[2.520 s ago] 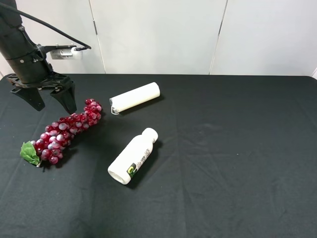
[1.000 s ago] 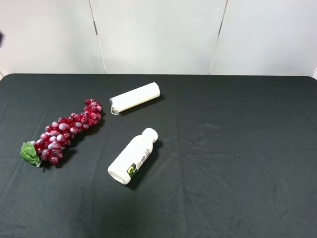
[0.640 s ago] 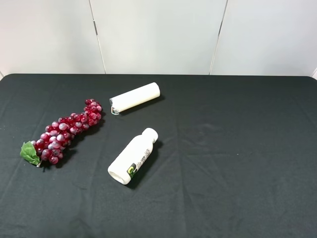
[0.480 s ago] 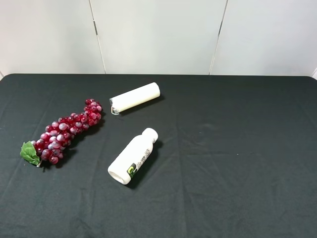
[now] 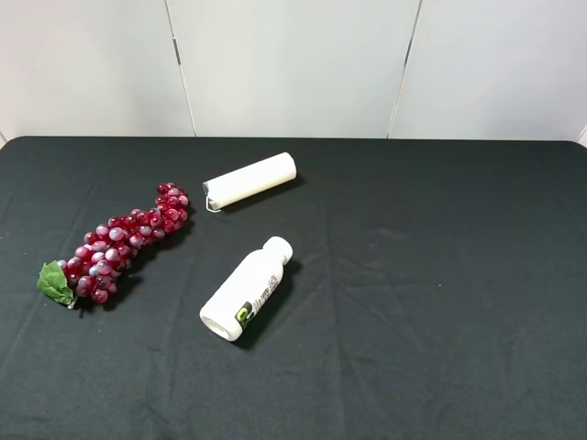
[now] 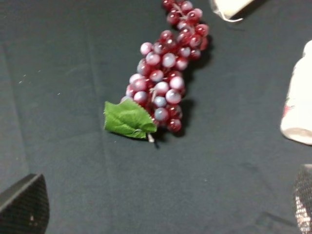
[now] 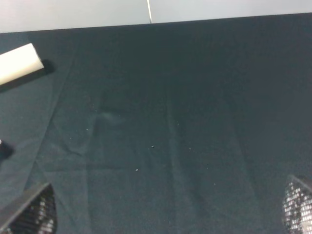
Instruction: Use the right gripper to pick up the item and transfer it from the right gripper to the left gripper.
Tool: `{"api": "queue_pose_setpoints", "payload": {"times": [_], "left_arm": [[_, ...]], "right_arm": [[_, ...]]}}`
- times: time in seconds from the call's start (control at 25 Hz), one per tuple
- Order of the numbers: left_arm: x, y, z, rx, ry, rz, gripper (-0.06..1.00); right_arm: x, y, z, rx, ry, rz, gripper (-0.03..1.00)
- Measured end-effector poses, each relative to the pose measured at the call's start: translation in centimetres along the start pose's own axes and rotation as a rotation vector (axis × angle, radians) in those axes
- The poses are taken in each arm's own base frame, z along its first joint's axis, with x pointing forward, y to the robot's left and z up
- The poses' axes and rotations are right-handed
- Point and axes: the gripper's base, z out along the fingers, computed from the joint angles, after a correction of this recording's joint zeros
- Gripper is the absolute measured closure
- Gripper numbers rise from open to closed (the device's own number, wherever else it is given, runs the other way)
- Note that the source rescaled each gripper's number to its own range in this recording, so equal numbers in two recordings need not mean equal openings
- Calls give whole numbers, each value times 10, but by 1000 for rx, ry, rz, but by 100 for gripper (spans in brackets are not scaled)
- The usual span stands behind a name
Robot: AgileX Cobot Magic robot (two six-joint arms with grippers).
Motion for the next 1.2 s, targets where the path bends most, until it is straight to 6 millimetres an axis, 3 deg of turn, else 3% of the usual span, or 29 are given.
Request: {"api": "queue_pose_setpoints", "payload": {"times": [0.2, 0.32, 1.2], "left_arm": [[26, 0, 9, -35, -45, -20, -6], [32, -1, 5, -42, -94, -12, -6], [32, -1, 4, -43, -100, -2, -6]], "right_arm": [[0, 0, 0, 0, 0, 0, -3], [0, 0, 0, -2, 0, 1, -3], [0, 0, 0, -3, -1, 2, -3]]}}
